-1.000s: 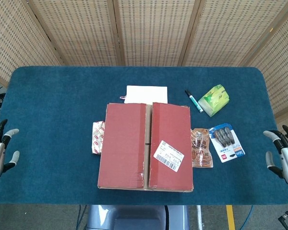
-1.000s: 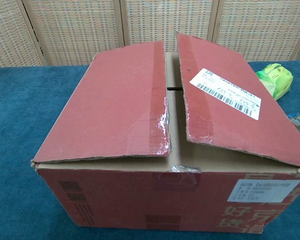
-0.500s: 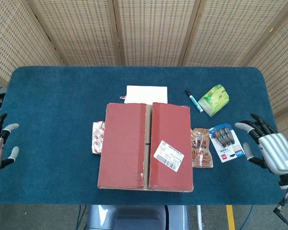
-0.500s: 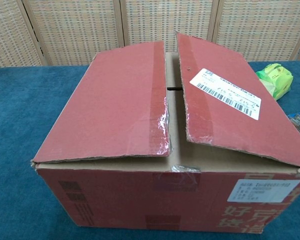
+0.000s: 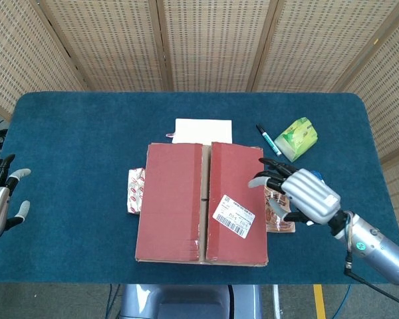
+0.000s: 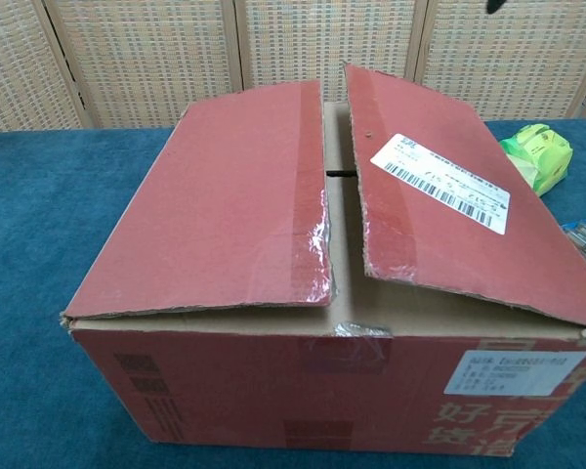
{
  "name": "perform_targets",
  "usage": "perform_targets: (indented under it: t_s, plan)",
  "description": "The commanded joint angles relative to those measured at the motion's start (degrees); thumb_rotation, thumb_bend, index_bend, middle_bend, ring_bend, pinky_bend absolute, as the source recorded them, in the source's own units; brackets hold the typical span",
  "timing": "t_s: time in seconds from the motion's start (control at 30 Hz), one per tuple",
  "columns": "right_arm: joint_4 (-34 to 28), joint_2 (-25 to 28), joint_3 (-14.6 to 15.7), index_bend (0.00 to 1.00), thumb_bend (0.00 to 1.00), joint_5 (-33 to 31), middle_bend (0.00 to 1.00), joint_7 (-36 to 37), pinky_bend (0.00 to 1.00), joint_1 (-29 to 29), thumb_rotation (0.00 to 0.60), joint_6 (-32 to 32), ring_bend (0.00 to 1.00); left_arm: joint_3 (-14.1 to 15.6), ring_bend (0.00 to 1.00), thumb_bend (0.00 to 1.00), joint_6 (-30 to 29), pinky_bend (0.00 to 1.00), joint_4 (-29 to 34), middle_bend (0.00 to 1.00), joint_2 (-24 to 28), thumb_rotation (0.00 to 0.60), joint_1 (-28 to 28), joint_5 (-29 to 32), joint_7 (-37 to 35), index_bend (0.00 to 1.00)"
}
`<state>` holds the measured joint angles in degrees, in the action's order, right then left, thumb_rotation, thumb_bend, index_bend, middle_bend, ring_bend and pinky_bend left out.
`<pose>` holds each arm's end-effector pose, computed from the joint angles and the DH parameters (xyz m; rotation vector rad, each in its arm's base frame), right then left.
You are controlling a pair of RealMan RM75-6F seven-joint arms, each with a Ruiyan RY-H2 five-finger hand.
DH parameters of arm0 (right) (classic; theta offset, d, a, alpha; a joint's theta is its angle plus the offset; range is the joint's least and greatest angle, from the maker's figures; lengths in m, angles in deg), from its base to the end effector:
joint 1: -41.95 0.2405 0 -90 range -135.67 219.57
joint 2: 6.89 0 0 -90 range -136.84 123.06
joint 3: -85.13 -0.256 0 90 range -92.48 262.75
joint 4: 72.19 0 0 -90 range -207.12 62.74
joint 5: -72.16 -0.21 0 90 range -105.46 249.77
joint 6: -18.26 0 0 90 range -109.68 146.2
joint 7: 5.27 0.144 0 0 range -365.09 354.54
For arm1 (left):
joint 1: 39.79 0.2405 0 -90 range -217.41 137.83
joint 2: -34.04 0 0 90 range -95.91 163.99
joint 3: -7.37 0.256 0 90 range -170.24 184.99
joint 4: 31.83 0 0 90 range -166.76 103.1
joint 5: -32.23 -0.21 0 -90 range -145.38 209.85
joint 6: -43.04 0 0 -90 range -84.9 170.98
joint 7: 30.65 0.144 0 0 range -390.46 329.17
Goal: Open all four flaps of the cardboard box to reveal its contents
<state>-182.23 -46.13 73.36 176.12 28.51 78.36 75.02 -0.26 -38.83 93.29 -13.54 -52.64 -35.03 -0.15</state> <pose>-0.1111 -0.2904 0.1941 2.1353 -0.9653 1.2595 -0.2178 0.2133 0.2060 -1.3939 -0.8078 -0.6722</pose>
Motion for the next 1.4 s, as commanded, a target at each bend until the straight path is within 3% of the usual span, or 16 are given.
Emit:
perform_targets:
  t_s: [0.03, 0.33, 0.57, 1.4]
  plan:
    - [1.0, -1.55, -0.53, 0.26, 0.67, 2.84, 0.28, 2.14, 0.16, 4.85, 0.6, -3.88, 0.02, -0.06, 0.06, 0.39, 0.27, 0.13, -0.15, 0.05, -0.07, 0.6, -0.34, 0.6, 0.15, 0.23]
    - [2.69, -5.24, -0.16, 0.26, 0.67, 5.07, 0.28, 4.53, 0.15, 14.37, 0.6, -10.87, 0.02, -0.84, 0.06, 0.39, 0.94, 0.13, -0.28, 0.05, 0.62, 0.6, -1.66, 2.83, 0.52, 0.23]
    - [3.6, -7.61, 0.35, 0.26, 0.67, 4.48, 0.28, 5.19, 0.14, 18.43, 0.6, -13.44, 0.02, -1.6, 0.06, 0.39, 1.4, 0.13, -0.3, 0.05, 1.35, 0.6, -2.71, 3.23, 0.17, 0.23]
    - [3.9, -10.31, 4.5, 0.26, 0.67, 0.5, 0.28, 1.88, 0.13, 23.54, 0.6, -16.02, 0.02, -2.65, 0.06, 0.39, 1.44, 0.13, -1.16, 0.05, 2.14, 0.6, -4.95, 5.85, 0.1, 0.23]
